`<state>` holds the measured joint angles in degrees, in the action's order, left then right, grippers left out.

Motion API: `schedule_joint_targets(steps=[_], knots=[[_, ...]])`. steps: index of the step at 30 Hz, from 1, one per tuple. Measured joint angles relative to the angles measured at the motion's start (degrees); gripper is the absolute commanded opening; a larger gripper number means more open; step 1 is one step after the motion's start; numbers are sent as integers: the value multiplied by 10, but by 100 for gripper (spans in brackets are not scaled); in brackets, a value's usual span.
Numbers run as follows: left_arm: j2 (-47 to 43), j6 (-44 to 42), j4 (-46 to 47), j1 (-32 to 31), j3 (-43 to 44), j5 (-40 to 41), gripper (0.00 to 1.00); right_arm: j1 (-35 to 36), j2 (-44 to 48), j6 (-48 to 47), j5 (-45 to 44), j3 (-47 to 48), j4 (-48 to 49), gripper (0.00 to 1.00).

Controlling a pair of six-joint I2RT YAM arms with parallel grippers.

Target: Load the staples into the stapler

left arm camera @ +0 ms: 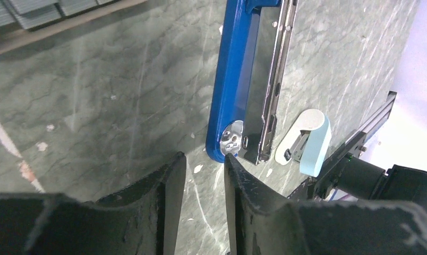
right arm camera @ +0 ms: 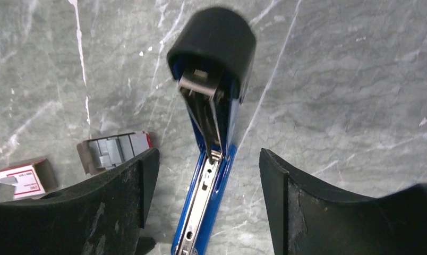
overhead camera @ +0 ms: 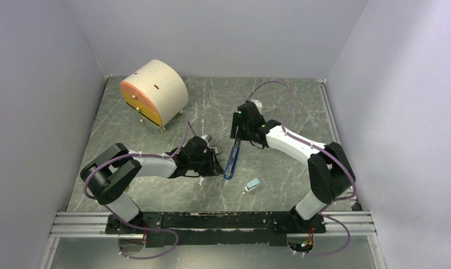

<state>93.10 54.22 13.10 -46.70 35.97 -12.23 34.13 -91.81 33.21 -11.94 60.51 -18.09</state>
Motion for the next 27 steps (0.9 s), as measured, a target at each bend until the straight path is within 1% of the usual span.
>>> schedule_joint_targets(steps=[3,5,9,10,13,19,23,26,27], knots=[[-15,-6,-20,0,0,18,42,25,0,15,-33,0,-16,70],[-27,-10,-36,0,-1,32,43,41,0,26,-52,0,-25,66],[-56,-20,-70,0,-2,62,44,72,-11,54,-81,0,-44,52],[-62,-23,-75,0,-2,67,44,78,-17,58,-85,0,-48,50],[-85,-31,-94,0,-2,86,45,94,-41,73,-95,0,-61,49],[-115,-43,-110,0,-2,102,46,100,-68,84,-108,13,-80,48],[-115,-46,-113,0,-4,106,46,102,-85,86,-113,26,-80,44],[-115,-48,-114,0,-8,106,48,104,-94,86,-113,27,-80,40],[-115,-49,-115,0,-9,106,48,104,-97,86,-113,28,-81,37]])
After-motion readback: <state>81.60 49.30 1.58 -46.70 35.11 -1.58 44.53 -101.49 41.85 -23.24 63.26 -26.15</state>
